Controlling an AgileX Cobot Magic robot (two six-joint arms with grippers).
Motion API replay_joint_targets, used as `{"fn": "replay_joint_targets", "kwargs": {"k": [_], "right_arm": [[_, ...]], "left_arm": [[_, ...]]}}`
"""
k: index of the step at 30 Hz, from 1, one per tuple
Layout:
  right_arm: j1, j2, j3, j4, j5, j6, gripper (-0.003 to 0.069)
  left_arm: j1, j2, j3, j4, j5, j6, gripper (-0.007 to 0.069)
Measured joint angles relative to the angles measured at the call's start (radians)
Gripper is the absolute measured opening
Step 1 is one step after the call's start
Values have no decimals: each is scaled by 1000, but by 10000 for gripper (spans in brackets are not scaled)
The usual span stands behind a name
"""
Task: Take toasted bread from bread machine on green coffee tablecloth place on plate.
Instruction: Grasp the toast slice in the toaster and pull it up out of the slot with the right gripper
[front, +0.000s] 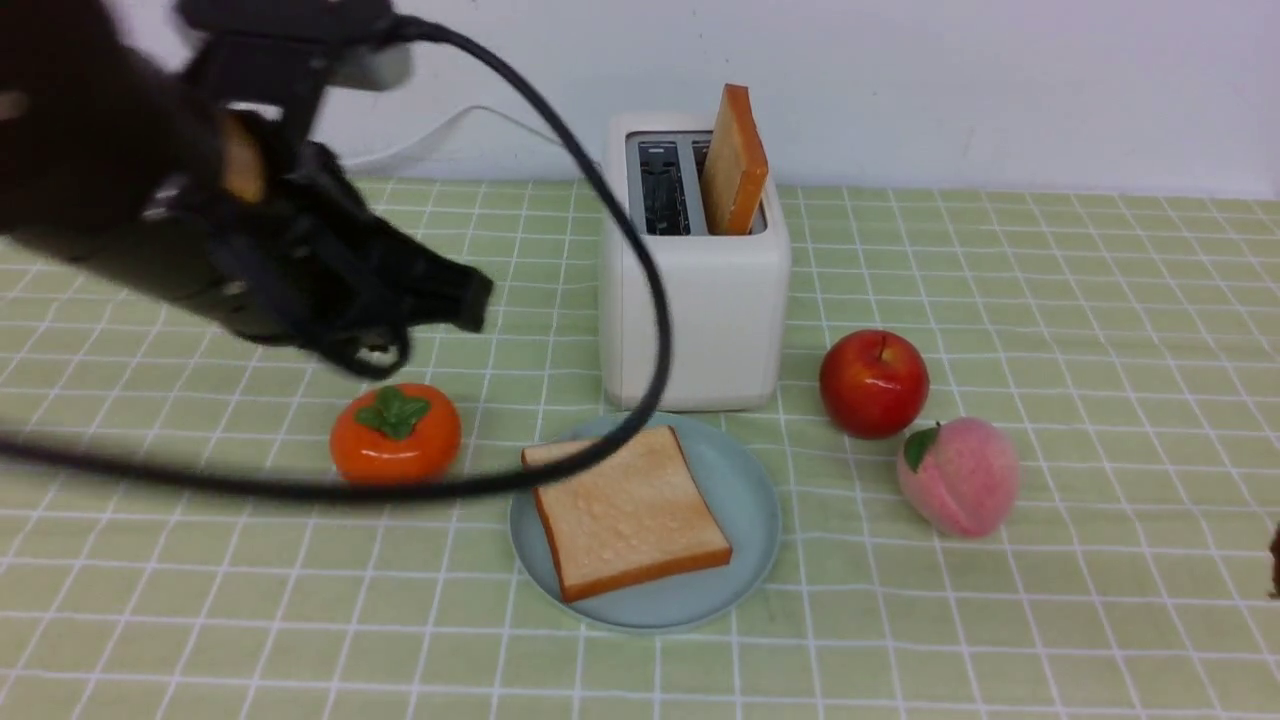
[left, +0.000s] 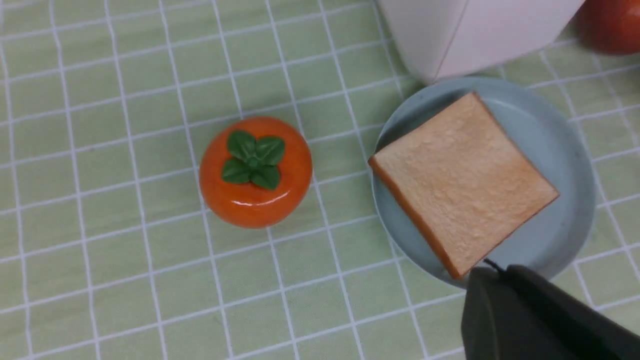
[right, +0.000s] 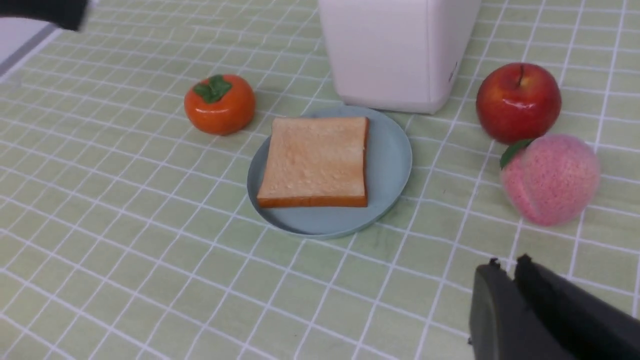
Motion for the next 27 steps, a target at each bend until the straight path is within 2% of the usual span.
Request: {"fn": "replay_joint_targets", "kwargs": {"k": [6,11,14,16,22,25,26,27], "right_arm": [[0,196,-74,36,-2,-50,53],[11,384,-107,172,-56,-185,53],[87,539,-166,247,-129,-270,53],[153,634,-222,255,-191,-291,55],[284,864,-430,206,-398,-304,83],[295,961,-536,201,-444,-304,126],[295,1029,-610,200,-468,-293,179],[295,1044,-626,200,-472,-291,193]], "left_arm": [[0,-320,292,-25,-204,2,-13],[0,-600,532,-39,-388,3,-13],[0,-801,706,-39,-521,3,-13],[0,-892,798,-39,-593,3,-13],[0,-964,925,-39,-699,3,-13],[0,-967,933,-37,-742,3,-13],[0,-967,933,-31,-773,3,-13],[0,-967,933,-31,-773,3,-13]]}}
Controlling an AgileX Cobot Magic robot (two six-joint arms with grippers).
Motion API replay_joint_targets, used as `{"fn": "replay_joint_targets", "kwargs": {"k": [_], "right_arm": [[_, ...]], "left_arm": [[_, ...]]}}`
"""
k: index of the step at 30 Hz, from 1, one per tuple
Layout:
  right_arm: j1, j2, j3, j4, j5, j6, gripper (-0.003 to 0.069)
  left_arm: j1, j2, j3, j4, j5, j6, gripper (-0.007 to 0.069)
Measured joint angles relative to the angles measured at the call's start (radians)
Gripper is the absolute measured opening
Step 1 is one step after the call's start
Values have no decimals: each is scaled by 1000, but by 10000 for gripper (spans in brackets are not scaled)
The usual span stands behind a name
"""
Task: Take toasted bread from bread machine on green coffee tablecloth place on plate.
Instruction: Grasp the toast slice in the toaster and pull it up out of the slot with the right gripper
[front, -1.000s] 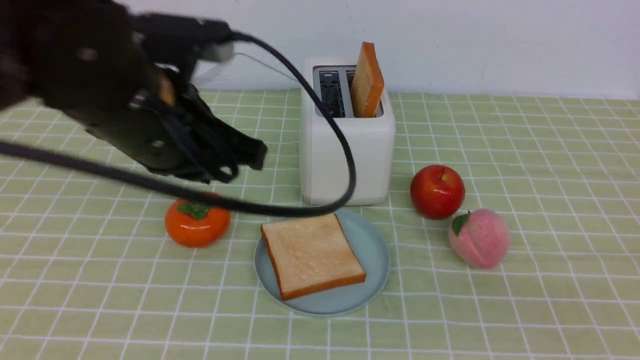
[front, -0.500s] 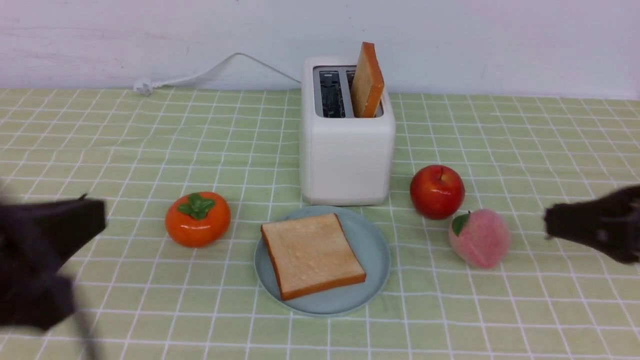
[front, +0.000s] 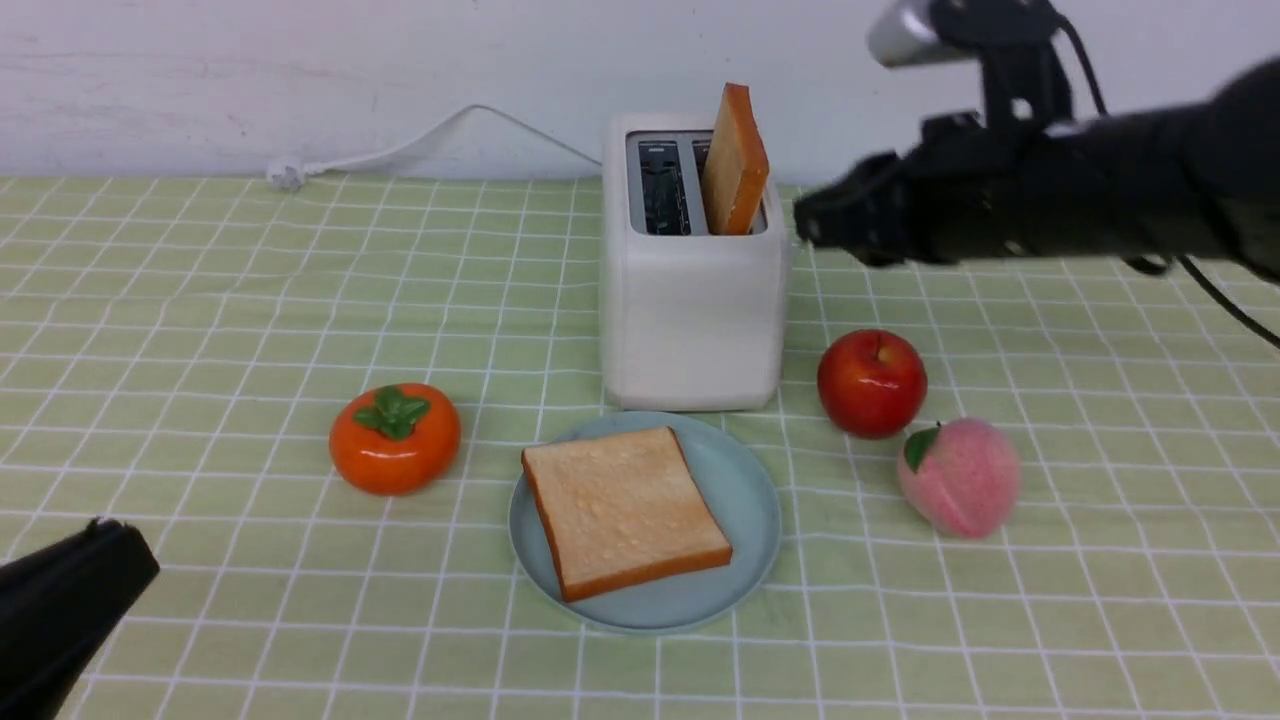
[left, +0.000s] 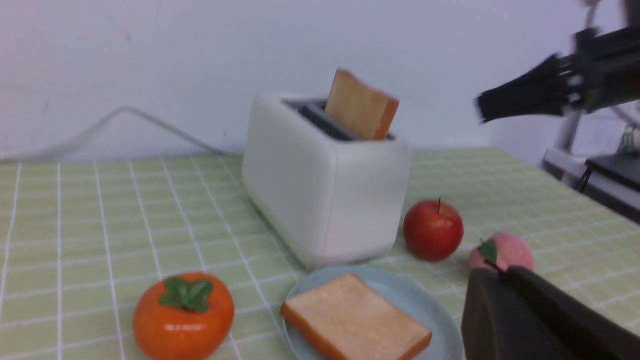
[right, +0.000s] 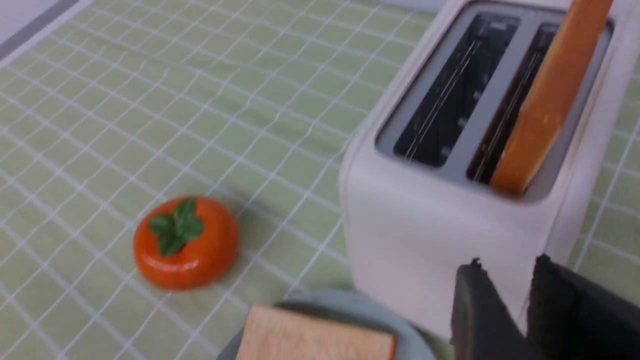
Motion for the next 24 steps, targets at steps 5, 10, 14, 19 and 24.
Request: {"fn": "replay_joint_targets", "kwargs": {"k": [5,10,14,19,24], "right_arm": [[2,146,-155,0,-37,20,388],[2,283,-269,-1,-122,18,542],[2,338,-302,-3,-181,6,522],[5,381,-312,-1,-228,-15,350],[8,381,-314,9,-231,-19,139]], "left_arm": [[0,0,0,4,-5,0,-13],[0,0,0,6,0,0,-13],[0,0,0,7,4,0,-13],[0,0,0,7,28,0,-13],[0,0,0,7,33,0,-13]]}}
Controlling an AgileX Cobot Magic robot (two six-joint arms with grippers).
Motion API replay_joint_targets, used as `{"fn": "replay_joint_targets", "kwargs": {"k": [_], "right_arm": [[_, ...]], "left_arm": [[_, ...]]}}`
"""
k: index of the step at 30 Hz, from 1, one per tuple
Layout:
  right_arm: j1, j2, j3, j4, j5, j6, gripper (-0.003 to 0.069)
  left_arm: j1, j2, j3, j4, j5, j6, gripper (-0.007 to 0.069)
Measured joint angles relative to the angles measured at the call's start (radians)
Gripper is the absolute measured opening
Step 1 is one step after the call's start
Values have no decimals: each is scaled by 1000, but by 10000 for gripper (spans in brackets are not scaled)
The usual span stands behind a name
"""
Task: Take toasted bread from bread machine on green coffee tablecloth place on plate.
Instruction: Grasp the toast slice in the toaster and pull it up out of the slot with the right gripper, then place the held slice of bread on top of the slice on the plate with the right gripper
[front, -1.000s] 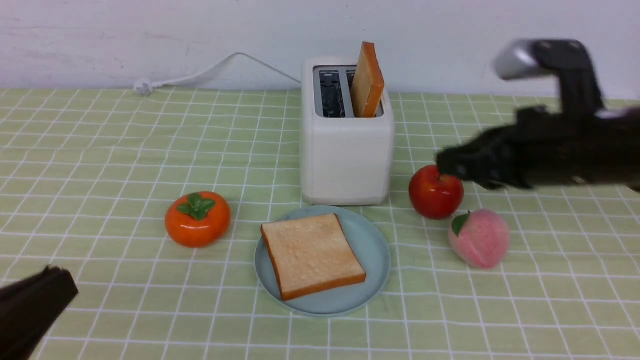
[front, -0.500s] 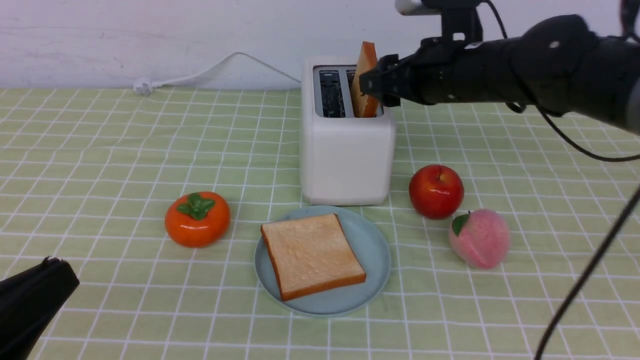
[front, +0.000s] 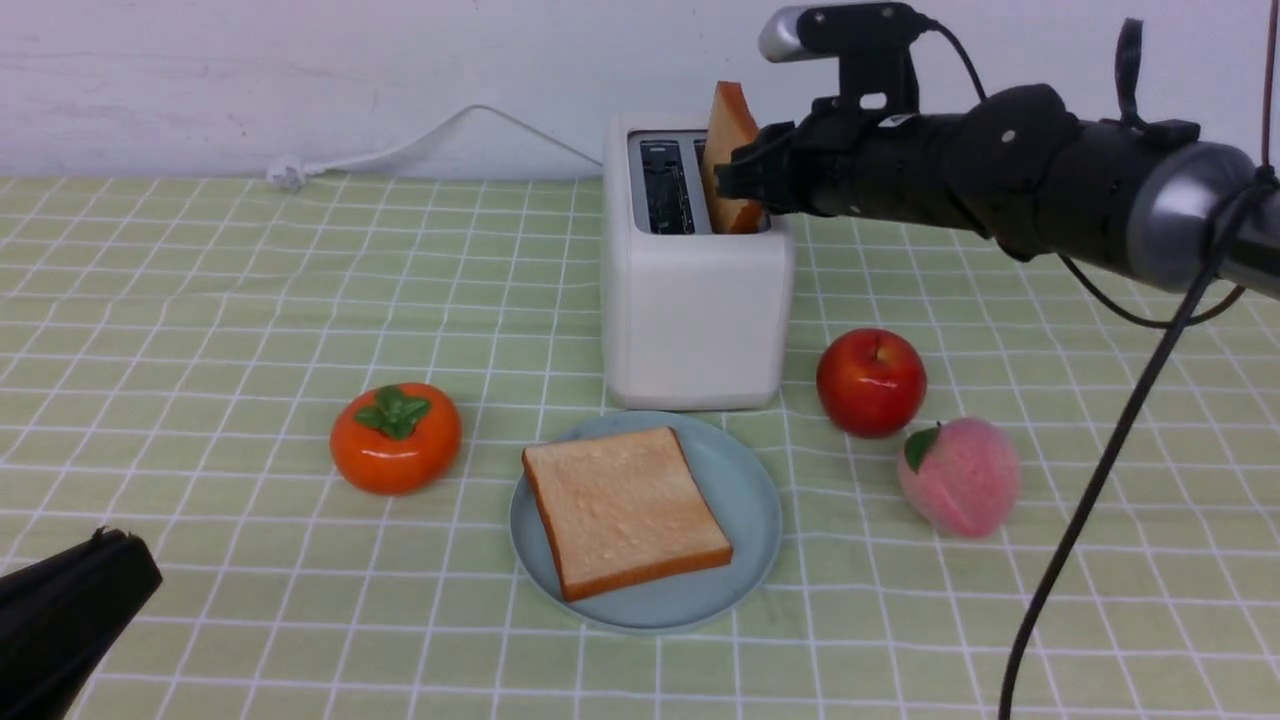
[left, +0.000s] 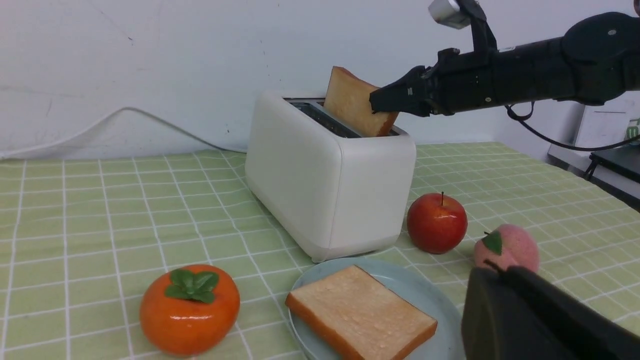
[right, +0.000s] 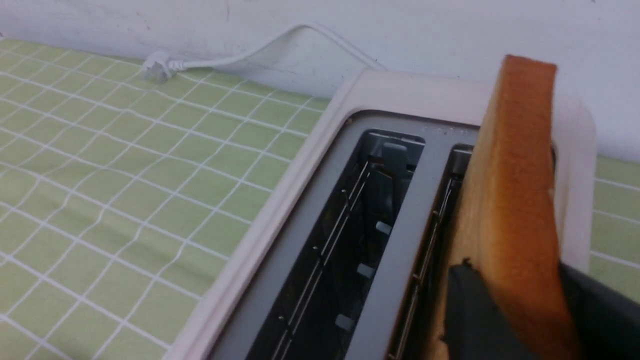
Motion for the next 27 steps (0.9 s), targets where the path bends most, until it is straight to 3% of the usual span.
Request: {"fn": "replay_joint_targets", "kwargs": {"k": [11,15,19,24,27], "right_arm": [[-1,-76,-5,83,-1,0,117],[-1,-199,-5,88,95,0,117],[-12,-360,-8,28,387,23,117],[-28,-418,-8,-41,788,215,117],[-5,-402,22,-53,901,246,117]], "left_arm": [[0,0,0,0,2,0,-13],[0,0,0,0,0,0,-13],[0,0,0,0,0,0,-13],[0,0,0,0,-1,0,-13],[0,0,0,0,-1,0,-13]]}}
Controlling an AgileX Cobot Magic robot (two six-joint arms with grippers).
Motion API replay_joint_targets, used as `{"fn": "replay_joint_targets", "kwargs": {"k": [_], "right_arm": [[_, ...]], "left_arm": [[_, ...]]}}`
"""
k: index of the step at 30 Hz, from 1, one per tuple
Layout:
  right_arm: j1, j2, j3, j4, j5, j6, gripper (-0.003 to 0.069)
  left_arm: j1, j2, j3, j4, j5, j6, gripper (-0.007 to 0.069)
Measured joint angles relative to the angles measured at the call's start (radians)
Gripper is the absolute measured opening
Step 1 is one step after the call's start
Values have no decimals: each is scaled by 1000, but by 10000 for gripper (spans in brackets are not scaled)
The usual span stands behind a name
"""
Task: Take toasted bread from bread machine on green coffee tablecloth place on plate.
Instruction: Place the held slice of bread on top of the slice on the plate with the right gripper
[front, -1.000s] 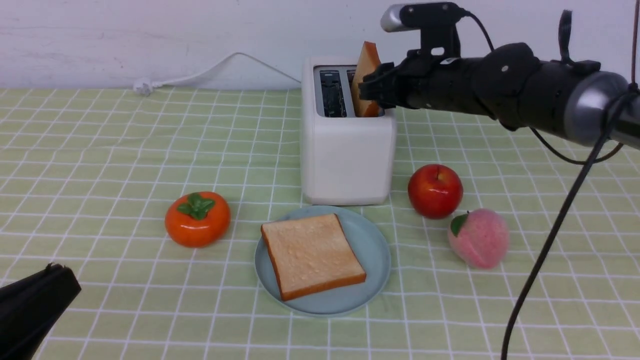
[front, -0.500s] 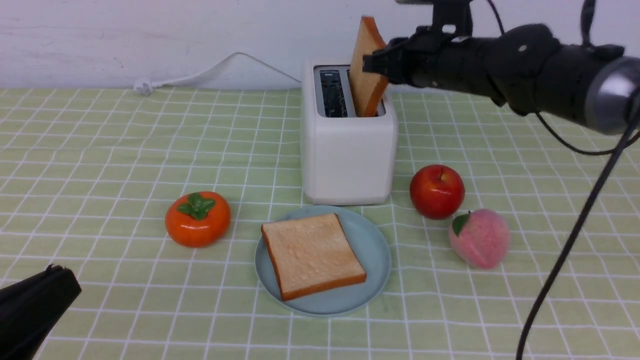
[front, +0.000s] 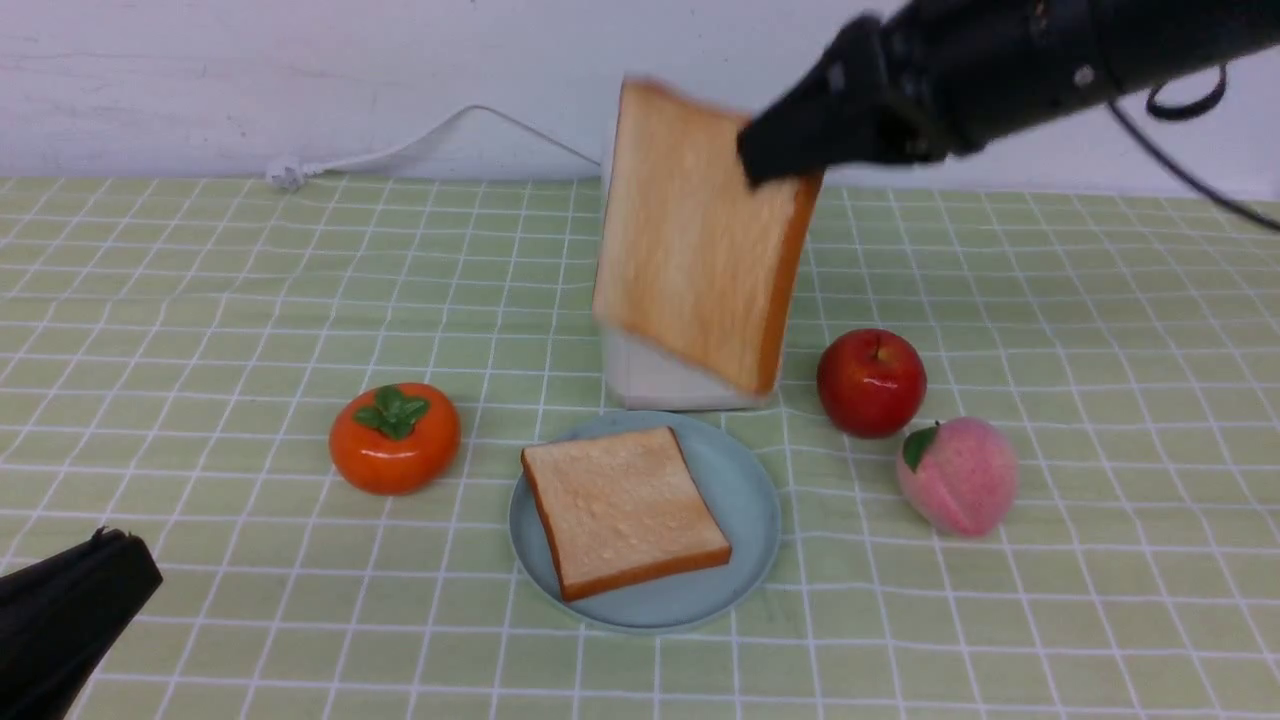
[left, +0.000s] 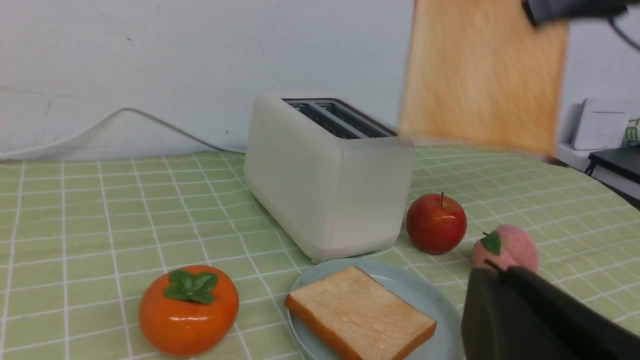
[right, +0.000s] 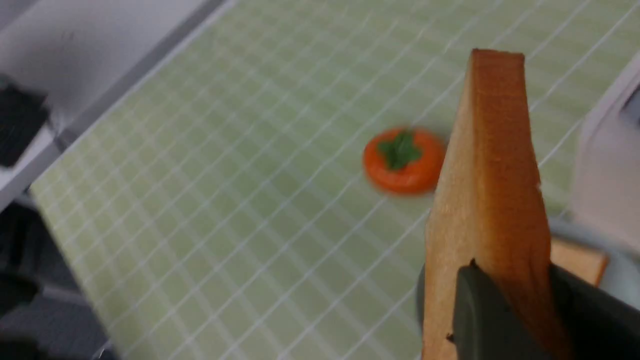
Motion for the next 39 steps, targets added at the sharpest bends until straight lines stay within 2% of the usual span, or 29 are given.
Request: {"fn": "replay_joint_targets", "kwargs": {"k": [6,15,25,27,30,31,32,34,36,37,39], "right_arm": [[85,110,124,14,-68,-4,117],[82,273,132,136,-189,-59,116],[50,342,132,130,-271,-61,123],[44,342,132,120,-281,-61,153],[30,340,132,73,-283,-62,258],[29,340,132,68,-283,-62,267],[22,332,132,33,-280,-63,340],[14,312,132,-14,-279,-59,411],[14,271,133,-80,-274,-31,456],[14,260,134,-95,-271,-27,460],[14,165,134,-211,-230,49,451]], "left_arm": [[0,0,0,0,0,0,-13],[0,0,0,0,0,0,-13],[0,0,0,0,-1,0,-13],[0,0,0,0,-1,0,-13],[0,0,0,0,-1,0,-13],[0,0,0,0,-1,0,-13],[0,0,0,0,0,0,-13],[0,0,0,0,-1,0,-13],[0,0,0,0,-1,0,-13],[0,0,0,0,-1,0,-13],[0,0,0,0,-1,0,-13]]}}
